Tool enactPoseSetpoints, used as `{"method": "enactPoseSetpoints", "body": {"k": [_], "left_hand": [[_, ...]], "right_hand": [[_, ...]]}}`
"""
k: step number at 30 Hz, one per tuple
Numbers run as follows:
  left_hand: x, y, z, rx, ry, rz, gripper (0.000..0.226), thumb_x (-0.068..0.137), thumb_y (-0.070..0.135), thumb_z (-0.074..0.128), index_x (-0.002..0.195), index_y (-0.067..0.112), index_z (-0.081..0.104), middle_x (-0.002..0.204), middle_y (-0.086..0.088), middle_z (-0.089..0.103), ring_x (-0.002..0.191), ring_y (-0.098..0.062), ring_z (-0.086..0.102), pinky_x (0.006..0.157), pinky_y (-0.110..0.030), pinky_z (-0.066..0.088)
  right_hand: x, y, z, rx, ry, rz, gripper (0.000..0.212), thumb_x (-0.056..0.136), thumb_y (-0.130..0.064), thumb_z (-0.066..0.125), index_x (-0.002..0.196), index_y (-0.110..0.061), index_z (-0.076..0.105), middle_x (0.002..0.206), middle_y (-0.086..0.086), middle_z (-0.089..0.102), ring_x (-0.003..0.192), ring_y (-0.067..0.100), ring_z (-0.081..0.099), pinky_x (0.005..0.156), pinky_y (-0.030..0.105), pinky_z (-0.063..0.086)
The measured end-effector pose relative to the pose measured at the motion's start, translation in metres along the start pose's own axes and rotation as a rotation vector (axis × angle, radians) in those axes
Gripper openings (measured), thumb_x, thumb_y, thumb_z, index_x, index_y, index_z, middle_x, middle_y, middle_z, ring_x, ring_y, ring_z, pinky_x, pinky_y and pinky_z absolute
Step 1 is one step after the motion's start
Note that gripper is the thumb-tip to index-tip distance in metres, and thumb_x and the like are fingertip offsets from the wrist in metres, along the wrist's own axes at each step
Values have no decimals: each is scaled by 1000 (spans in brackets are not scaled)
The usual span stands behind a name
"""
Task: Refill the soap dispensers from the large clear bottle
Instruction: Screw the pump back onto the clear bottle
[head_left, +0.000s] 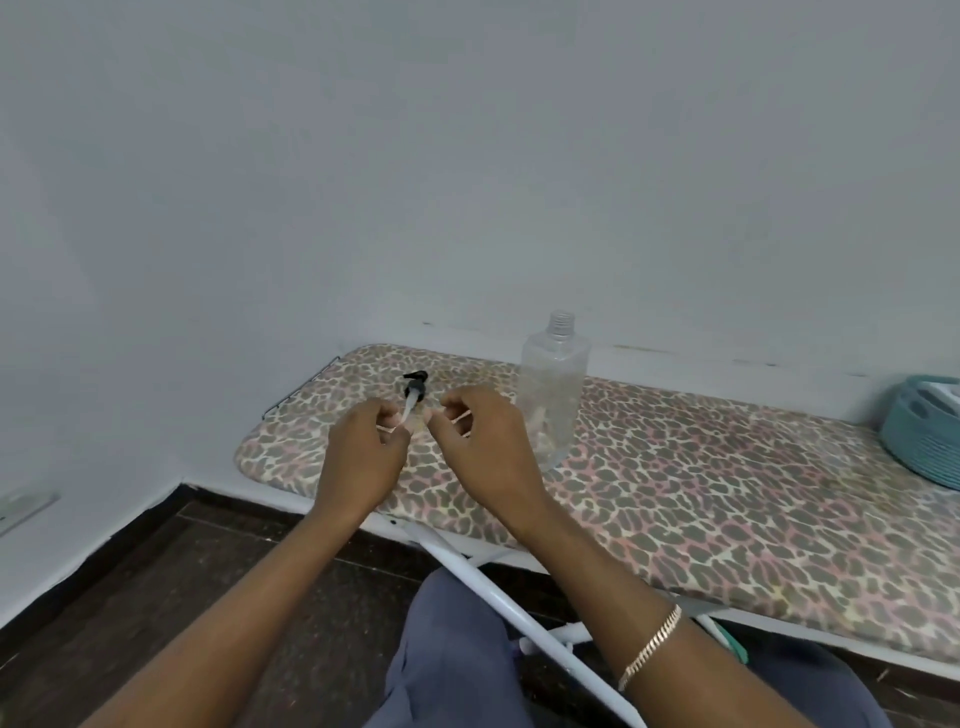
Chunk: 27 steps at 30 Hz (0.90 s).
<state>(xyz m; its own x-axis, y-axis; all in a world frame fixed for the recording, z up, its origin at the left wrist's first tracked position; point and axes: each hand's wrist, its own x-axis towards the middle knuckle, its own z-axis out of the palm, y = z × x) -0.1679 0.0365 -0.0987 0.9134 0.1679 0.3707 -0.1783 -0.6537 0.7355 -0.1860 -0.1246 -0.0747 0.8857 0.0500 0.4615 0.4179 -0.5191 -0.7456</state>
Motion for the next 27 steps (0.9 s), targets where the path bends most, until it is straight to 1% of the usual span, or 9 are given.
{"method": "enactPoseSetpoints", "body": {"k": [3,5,7,9,11,13,15,21,27], "left_hand": [[18,-12,3,72,-48,-61,25,96,18,67,120,9,66,108,-5,67,95,-21,65,80,-32,46],[30,-14,5,123,-76,-91,22,93,17,70,112,7,67,100,-7,67,92,-24,64,76,-34,47],[42,-16,8,168,-111,-130,20,90,17,73,103,3,66,92,-10,67,84,-27,65,71,-39,49],[52,-20,12,190,-145,-166,22,87,17,76,96,1,64,86,-10,66,74,-25,62,64,-37,46],[60,-24,15,217,-172,-196,25,85,18,80,94,2,63,84,-10,66,70,-23,61,62,-35,46],[66,-28,16,238,-196,-218,26,83,19,83,92,3,64,84,-11,68,73,-26,65,63,-38,50],[71,-31,16,259,-222,-234,27,82,20,85,91,5,65,85,-10,69,76,-27,68,66,-38,53],[76,-38,17,303,-264,-227,22,81,17,85,87,6,67,83,-10,70,75,-25,68,73,-43,60],[70,-35,20,328,-250,-173,9,86,7,72,85,8,63,83,-9,67,76,-25,66,72,-45,59]], "right_hand": [[35,2,21,17,-26,58,23,98,-21,66,96,1,71,91,16,69,82,28,64,79,45,56],[62,10,36,13,-47,121,30,97,-18,67,85,9,67,79,25,67,66,34,59,69,49,53],[88,22,52,-15,-58,189,36,95,-19,68,67,2,59,60,19,55,49,24,46,55,44,45],[109,36,66,-41,-84,254,36,93,-21,69,64,-3,58,55,10,51,44,19,41,53,37,42],[125,46,77,-83,-127,308,37,92,-24,71,65,-2,57,56,8,50,43,16,39,49,31,38],[134,52,84,-126,-165,321,44,93,-26,72,61,-11,45,55,3,43,45,14,36,44,28,29],[139,54,90,-141,-193,311,50,96,-27,71,60,-16,37,55,0,39,47,14,35,44,27,25],[147,62,104,-215,-234,321,47,97,-23,69,63,-17,37,60,0,43,51,11,39,46,25,26],[152,60,105,-188,-218,352,44,93,-14,69,66,-17,34,62,3,41,52,15,37,46,28,27]]}}
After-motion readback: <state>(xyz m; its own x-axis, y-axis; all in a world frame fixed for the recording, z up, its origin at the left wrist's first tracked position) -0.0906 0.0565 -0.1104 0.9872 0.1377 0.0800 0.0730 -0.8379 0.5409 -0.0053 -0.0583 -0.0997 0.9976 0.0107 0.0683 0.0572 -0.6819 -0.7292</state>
